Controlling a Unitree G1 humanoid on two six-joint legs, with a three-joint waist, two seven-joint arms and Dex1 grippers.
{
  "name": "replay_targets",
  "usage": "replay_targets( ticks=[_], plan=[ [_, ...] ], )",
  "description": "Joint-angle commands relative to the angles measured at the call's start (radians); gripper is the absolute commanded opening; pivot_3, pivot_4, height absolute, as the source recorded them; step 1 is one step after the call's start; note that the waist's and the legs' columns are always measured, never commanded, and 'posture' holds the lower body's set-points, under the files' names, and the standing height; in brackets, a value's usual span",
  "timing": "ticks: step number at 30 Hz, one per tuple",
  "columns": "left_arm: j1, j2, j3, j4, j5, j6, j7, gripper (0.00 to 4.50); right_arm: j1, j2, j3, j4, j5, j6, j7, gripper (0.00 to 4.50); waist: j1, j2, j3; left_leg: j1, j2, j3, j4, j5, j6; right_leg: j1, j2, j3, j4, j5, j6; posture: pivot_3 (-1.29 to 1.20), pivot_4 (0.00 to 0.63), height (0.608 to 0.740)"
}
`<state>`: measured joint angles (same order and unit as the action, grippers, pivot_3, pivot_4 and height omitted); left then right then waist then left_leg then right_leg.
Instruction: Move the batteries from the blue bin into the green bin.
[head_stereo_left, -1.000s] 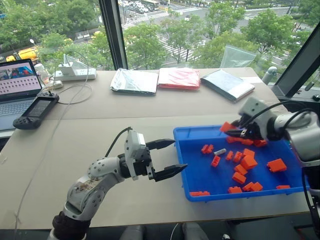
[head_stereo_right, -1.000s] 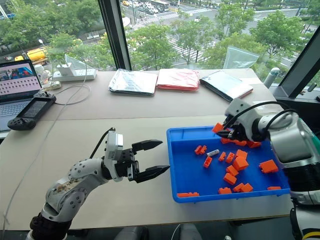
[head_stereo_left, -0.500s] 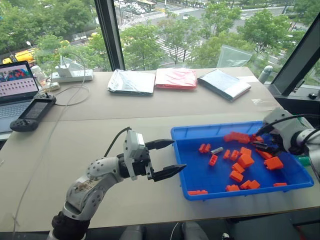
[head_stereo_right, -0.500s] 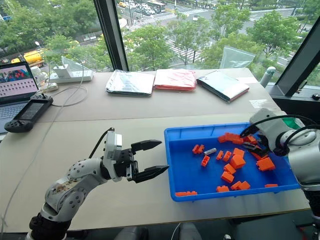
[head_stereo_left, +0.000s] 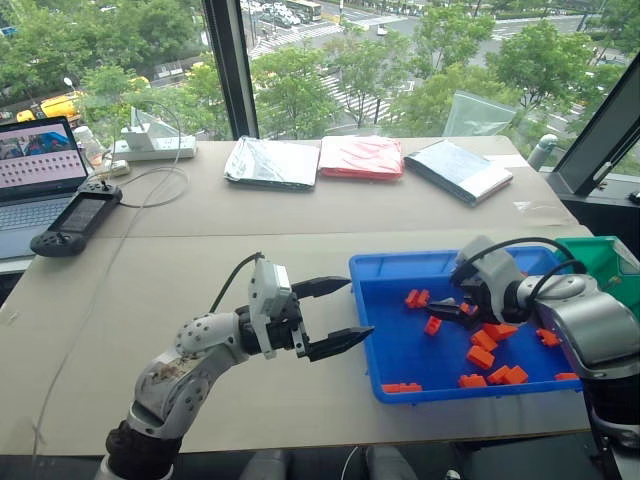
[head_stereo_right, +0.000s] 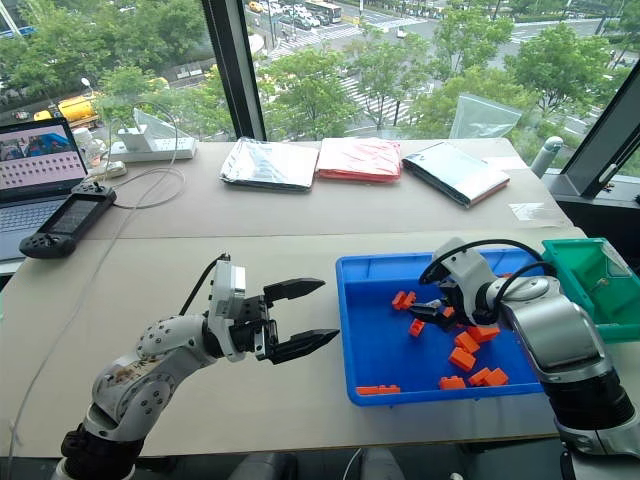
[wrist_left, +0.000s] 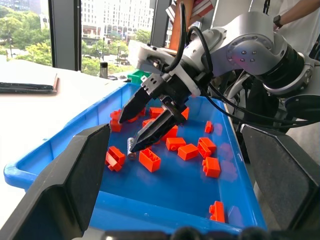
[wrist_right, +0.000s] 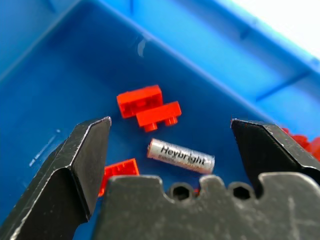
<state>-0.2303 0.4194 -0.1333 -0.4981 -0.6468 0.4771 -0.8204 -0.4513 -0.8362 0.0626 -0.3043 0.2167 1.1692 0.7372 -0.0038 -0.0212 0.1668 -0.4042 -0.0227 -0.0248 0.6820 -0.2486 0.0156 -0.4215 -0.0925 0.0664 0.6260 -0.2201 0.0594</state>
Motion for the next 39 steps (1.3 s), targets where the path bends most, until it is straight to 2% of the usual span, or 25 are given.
replay_targets(
  ticks=[1,16,17,18,22,24,26,35,39],
  plan=[
    [0.001,-0.006,0.006,-0.033,-0.007,-0.023,0.000,4.50,-0.006,0.023,0.002,0.013,-0.007,0.017,-0.050,4.45,-0.002,0.000,0.000,0.000,0.000,0.000,0.000,0.000,0.000,0.000,0.000,0.000,0.000,0.000,0.000,0.00,0.150,0.740],
    [0.004,-0.008,0.000,-0.037,-0.007,-0.020,0.001,4.50,-0.013,0.062,0.055,0.079,-0.003,-0.007,-0.105,4.45,-0.009,-0.001,0.000,0.001,0.000,0.000,0.000,0.000,0.000,0.001,0.001,0.000,0.000,0.000,0.000,0.00,0.150,0.740],
    [0.004,-0.008,0.000,-0.037,-0.007,-0.020,0.001,4.50,-0.013,0.062,0.057,0.079,-0.003,-0.008,-0.105,3.95,-0.009,-0.001,0.000,0.001,0.000,0.000,0.000,0.000,0.000,0.001,0.001,0.000,0.000,0.000,0.000,0.00,0.150,0.740],
    [0.004,-0.007,0.001,-0.037,-0.007,-0.020,0.001,4.50,-0.013,0.062,0.058,0.080,-0.002,-0.008,-0.105,3.79,-0.009,-0.001,0.000,0.002,0.000,0.000,0.000,0.000,0.000,0.001,0.001,0.000,0.000,0.000,0.000,0.00,0.150,0.740],
    [0.004,-0.006,0.001,-0.038,-0.008,-0.020,-0.001,4.50,-0.013,0.058,0.059,0.075,-0.005,-0.011,-0.109,2.49,-0.008,-0.001,0.000,0.002,0.000,0.000,0.000,0.000,0.000,0.002,0.001,0.000,0.000,0.000,0.000,0.00,0.150,0.740],
    [0.003,-0.006,0.001,-0.037,-0.008,-0.019,-0.001,4.50,-0.020,0.059,0.046,0.067,0.001,-0.006,-0.111,2.46,-0.008,-0.001,0.000,0.002,0.000,0.000,0.000,0.000,0.000,0.002,0.001,0.000,0.000,0.000,0.000,0.00,0.150,0.740],
    [0.003,-0.005,0.002,-0.036,-0.009,-0.019,-0.002,4.50,-0.029,0.060,0.024,0.053,0.007,-0.002,-0.118,2.46,-0.009,-0.001,0.000,0.002,0.000,0.000,0.000,0.000,0.000,0.001,0.001,0.000,0.000,0.000,0.000,0.00,0.150,0.740],
    [-0.002,0.004,0.007,-0.030,-0.010,-0.020,-0.013,4.50,-0.106,-0.047,-0.305,-0.004,0.014,0.012,-0.182,2.46,-0.004,-0.001,0.000,0.000,0.000,0.000,0.000,0.000,0.000,0.000,0.000,0.000,0.000,0.000,0.000,0.00,0.150,0.740],
    [-0.014,-0.003,-0.002,-0.019,-0.007,-0.026,-0.022,4.50,-0.153,-0.048,-0.383,0.112,-0.128,-0.139,-0.406,2.46,-0.008,-0.001,0.000,0.000,0.000,0.001,0.000,0.000,0.000,0.000,0.000,0.000,0.000,0.000,0.000,0.00,0.150,0.740]
  ],
)
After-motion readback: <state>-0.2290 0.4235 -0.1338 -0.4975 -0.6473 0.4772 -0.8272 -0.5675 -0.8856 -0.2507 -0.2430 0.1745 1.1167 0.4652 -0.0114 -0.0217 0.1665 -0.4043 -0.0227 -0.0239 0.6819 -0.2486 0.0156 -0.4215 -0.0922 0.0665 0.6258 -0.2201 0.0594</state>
